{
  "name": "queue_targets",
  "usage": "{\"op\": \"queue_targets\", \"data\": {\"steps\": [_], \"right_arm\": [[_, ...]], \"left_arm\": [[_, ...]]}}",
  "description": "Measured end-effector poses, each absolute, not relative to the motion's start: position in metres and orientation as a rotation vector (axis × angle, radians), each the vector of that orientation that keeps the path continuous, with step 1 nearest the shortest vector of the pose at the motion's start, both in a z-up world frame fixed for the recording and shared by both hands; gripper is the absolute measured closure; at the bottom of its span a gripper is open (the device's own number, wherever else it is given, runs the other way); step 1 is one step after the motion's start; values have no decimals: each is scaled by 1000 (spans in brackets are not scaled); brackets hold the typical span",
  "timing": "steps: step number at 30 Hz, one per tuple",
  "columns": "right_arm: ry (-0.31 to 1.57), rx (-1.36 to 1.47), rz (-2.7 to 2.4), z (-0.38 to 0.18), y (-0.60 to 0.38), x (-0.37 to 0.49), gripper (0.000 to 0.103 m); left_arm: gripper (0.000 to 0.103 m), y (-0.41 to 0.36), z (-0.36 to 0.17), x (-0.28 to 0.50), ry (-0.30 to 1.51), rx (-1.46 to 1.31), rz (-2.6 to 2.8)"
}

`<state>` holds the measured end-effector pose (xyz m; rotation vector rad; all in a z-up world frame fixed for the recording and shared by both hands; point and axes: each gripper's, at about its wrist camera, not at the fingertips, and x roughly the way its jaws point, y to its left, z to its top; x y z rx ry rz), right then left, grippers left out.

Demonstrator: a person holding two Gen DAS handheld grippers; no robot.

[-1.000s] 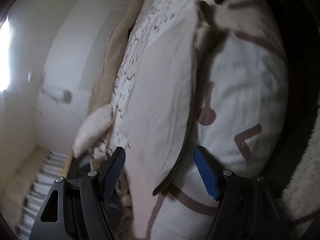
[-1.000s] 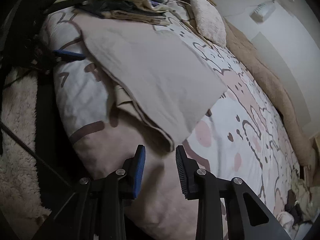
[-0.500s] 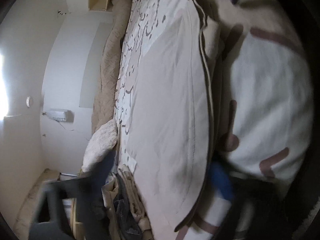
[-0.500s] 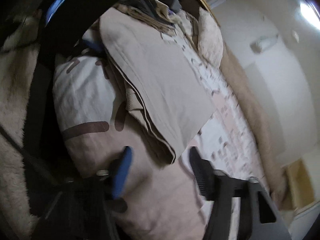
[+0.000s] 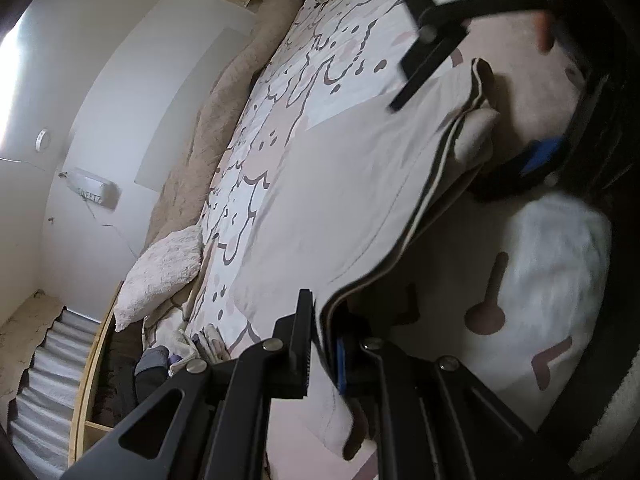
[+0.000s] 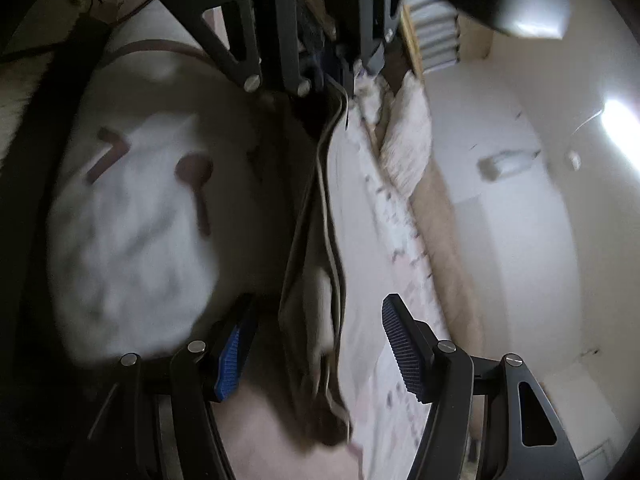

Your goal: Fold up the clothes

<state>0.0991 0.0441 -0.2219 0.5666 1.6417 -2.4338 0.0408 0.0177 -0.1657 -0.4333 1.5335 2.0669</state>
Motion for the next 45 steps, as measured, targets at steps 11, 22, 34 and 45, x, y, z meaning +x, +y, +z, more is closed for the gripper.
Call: {"op": "queue_targets", "data": {"steps": [11, 22, 34, 45], "right_arm": [[1736, 425, -2534, -227, 69, 94, 39], [1736, 553, -2354, -223, 79, 81, 92], [1375, 734, -2425, -163, 90, 52, 96], [1496, 402, -2537, 10, 78, -36, 96]], "left_arm": [[92, 3, -186, 59, 1622, -317, 2091], [49, -2, -215, 73, 1855, -152, 2080], [95, 1, -193, 20, 1706, -446, 2225], [96, -32, 33, -104, 1199, -494, 2683]]}}
